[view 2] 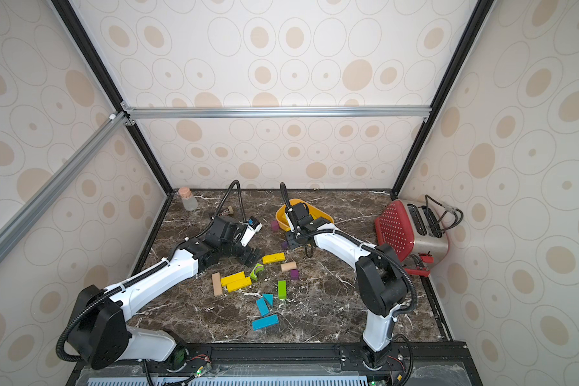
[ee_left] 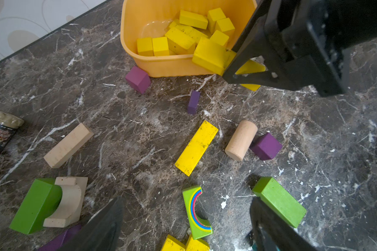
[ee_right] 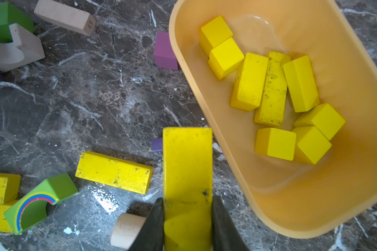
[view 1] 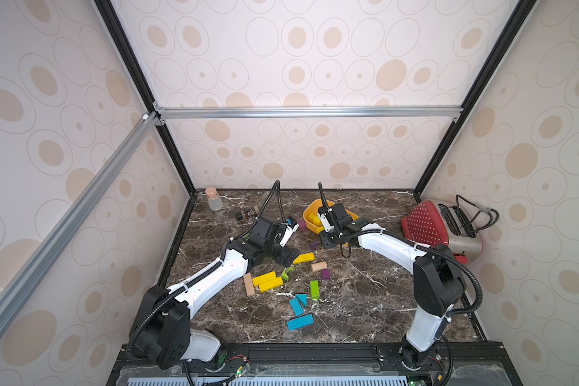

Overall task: Pick out the yellow building blocks
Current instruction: Pick up the building block from the center of the board, then place the building block in the storage box.

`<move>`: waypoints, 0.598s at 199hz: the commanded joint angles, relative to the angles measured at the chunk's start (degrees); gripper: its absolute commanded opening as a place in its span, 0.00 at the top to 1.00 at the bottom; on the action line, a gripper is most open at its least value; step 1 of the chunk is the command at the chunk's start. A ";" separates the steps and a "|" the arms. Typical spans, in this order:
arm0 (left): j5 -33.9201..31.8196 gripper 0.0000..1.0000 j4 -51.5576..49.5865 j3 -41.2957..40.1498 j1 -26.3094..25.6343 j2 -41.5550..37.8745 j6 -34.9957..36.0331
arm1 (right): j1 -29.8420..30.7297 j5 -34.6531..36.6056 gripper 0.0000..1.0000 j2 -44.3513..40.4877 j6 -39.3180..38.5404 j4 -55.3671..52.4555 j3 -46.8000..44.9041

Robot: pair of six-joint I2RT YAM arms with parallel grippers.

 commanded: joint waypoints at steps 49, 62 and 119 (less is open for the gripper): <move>0.90 0.12 -3.02 4.02 0.04 3.69 0.58 | 0.46 -1.42 0.88 -2.00 -1.53 1.13 0.62; 0.55 0.11 -3.23 4.08 0.04 4.23 0.83 | 0.46 -1.15 0.88 -2.06 -1.80 1.25 0.71; -0.96 0.12 -2.62 6.62 -0.01 6.94 1.59 | 0.23 0.89 0.88 0.54 -4.61 1.52 4.53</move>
